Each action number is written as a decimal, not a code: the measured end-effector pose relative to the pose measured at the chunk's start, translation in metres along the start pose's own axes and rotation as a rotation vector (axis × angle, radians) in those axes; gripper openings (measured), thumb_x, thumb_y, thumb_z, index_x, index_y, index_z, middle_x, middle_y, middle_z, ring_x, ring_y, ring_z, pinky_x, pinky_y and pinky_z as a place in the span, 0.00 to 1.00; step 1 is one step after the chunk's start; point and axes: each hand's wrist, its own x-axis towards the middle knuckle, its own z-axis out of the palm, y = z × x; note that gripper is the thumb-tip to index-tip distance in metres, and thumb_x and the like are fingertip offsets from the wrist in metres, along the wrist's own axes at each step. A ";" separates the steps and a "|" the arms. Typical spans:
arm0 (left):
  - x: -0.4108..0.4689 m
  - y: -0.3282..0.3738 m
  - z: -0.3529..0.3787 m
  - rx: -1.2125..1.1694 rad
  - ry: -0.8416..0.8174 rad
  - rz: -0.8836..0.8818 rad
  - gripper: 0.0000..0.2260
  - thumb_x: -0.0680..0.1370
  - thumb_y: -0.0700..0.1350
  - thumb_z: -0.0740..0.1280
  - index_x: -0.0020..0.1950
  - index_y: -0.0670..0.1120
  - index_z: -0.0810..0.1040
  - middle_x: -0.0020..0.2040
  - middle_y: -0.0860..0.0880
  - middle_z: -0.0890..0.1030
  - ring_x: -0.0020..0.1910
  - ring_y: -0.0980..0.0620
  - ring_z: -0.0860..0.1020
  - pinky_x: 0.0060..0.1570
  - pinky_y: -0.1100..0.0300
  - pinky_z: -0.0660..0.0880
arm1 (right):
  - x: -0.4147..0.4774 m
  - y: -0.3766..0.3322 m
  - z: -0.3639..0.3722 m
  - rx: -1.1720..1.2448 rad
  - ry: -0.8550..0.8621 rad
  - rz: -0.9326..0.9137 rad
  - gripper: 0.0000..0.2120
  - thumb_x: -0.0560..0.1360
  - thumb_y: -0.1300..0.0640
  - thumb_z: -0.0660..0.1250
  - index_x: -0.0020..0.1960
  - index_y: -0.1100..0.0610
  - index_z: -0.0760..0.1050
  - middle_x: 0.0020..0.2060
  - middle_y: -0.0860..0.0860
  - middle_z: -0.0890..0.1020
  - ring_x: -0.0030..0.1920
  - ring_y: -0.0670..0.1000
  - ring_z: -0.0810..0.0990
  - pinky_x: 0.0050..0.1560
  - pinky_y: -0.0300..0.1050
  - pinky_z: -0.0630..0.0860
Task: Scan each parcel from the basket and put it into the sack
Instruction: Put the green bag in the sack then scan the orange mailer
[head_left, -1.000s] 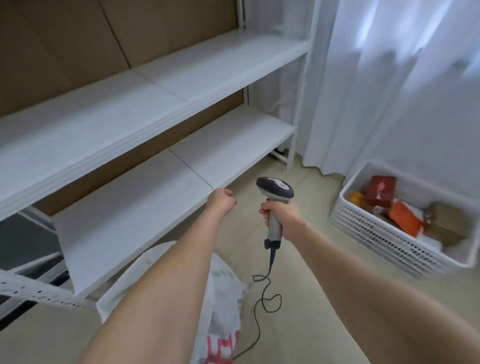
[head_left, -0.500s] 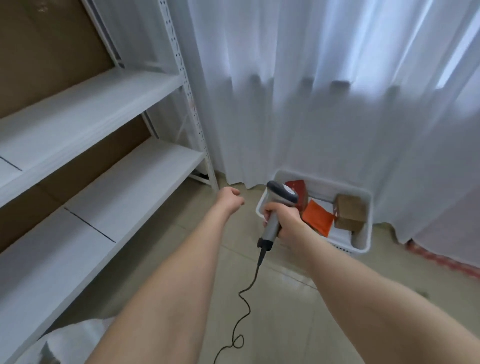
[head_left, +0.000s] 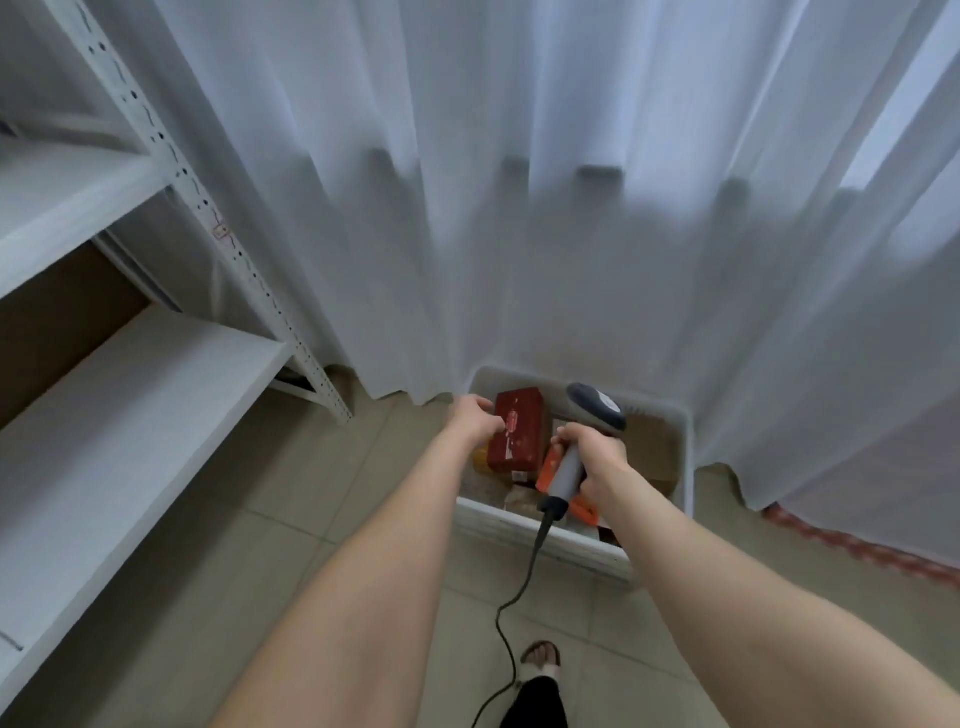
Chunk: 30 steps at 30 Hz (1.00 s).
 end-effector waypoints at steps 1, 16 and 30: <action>0.019 0.005 0.008 0.015 -0.012 -0.014 0.19 0.74 0.39 0.70 0.64 0.41 0.74 0.64 0.42 0.75 0.63 0.45 0.74 0.65 0.53 0.70 | 0.019 -0.009 -0.001 -0.004 0.015 0.007 0.06 0.74 0.65 0.68 0.51 0.62 0.75 0.30 0.53 0.78 0.29 0.50 0.76 0.31 0.43 0.76; 0.244 -0.035 0.191 0.235 -0.239 -0.231 0.23 0.75 0.43 0.70 0.69 0.42 0.71 0.67 0.44 0.74 0.65 0.45 0.73 0.63 0.57 0.70 | 0.298 -0.029 -0.057 0.031 0.177 0.169 0.04 0.74 0.68 0.67 0.43 0.63 0.73 0.32 0.56 0.78 0.30 0.50 0.76 0.36 0.47 0.77; 0.334 -0.141 0.325 0.289 -0.351 -0.450 0.17 0.79 0.43 0.64 0.67 0.39 0.73 0.64 0.43 0.76 0.62 0.45 0.75 0.59 0.57 0.72 | 0.451 0.065 -0.102 0.006 0.104 0.347 0.03 0.74 0.66 0.68 0.46 0.61 0.74 0.33 0.55 0.78 0.31 0.49 0.76 0.35 0.47 0.78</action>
